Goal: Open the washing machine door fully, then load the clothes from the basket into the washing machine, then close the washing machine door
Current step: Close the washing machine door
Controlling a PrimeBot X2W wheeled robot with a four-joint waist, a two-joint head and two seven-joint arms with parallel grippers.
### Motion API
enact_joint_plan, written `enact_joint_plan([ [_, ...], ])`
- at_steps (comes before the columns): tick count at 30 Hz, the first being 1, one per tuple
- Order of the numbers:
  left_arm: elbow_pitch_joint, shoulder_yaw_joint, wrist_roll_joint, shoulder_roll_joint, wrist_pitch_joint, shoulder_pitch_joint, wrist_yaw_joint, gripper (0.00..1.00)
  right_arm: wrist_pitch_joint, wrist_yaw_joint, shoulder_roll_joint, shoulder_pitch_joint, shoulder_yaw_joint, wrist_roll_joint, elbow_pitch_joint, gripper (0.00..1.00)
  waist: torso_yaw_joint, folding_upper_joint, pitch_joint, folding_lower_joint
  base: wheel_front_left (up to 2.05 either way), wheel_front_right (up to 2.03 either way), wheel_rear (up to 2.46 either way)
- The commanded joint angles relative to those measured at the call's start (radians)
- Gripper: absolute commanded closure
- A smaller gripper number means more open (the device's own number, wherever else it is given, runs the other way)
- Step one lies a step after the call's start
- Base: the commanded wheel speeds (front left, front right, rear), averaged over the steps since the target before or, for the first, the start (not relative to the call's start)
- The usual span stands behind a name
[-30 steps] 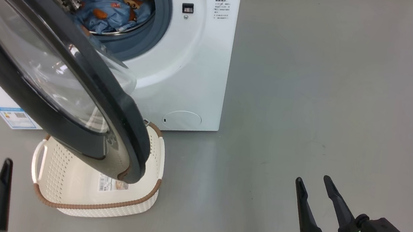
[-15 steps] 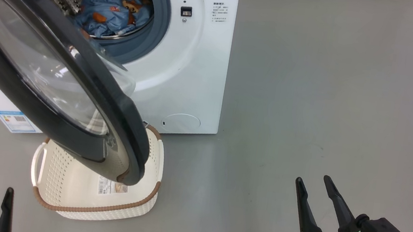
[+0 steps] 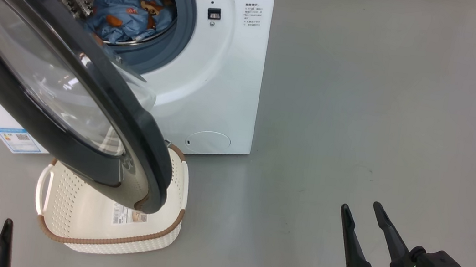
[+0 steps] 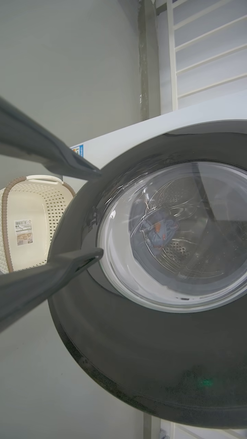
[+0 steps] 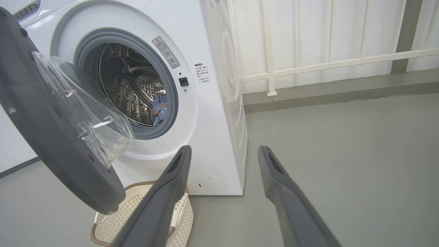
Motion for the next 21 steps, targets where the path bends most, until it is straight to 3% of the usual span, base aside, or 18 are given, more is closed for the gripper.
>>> enact_joint_plan([
  [1, -0.018, 0.04, 0.011, 0.016, -0.009, -0.031, -0.003, 0.0, -0.005, 0.006, 0.001, -0.009, 0.023, -0.004, -0.025, 0.0, 0.0, 0.0, 0.0, 0.0, 0.0, 0.0, 0.0],
  [4, -0.017, 0.038, 0.01, 0.014, -0.009, -0.03, -0.003, 0.0, -0.005, 0.006, 0.001, -0.009, 0.02, 0.0, -0.027, 0.0, 0.001, 0.0, 0.0, 0.0, 0.0, 0.0, 0.0],
  [5, -0.017, 0.038, 0.009, 0.013, -0.009, -0.03, -0.003, 0.0, -0.005, 0.006, 0.001, -0.009, 0.018, 0.001, -0.027, 0.2, 0.001, 0.0, 0.0, 0.0, 0.0, 0.0, 0.0],
  [6, -0.017, 0.038, 0.008, 0.013, -0.009, -0.03, -0.003, 0.0, -0.005, 0.006, 0.001, -0.008, 0.017, 0.002, -0.028, 0.53, 0.001, 0.0, 0.0, 0.0, 0.0, 0.0, 0.0],
  [7, -0.018, 0.038, 0.008, 0.012, -0.009, -0.03, -0.003, 0.0, -0.005, 0.006, 0.001, -0.008, 0.016, 0.001, -0.028, 0.95, 0.002, 0.0, 0.0, 0.0, 0.0, 0.0, 0.0],
  [8, -0.018, 0.038, 0.008, 0.011, -0.009, -0.031, -0.003, 0.0, -0.005, 0.006, 0.001, -0.008, 0.015, 0.001, -0.029, 1.0, 0.002, 0.0, 0.0, 0.0, 0.0, 0.0, 0.0],
  [12, -0.018, 0.04, 0.005, 0.007, -0.009, -0.032, -0.003, 0.0, -0.005, 0.006, 0.001, -0.019, 0.007, 0.006, -0.076, 1.0, 0.005, 0.0, 0.002, 0.0, 0.0, 0.0, 0.0],
  [21, -0.035, 0.045, -0.008, -0.004, -0.009, -0.034, -0.003, 0.0, -0.005, 0.006, 0.001, -0.062, 0.058, 0.007, -0.45, 1.0, 0.019, 0.0, 0.008, 0.0, 0.0, 0.0, 0.0],
])
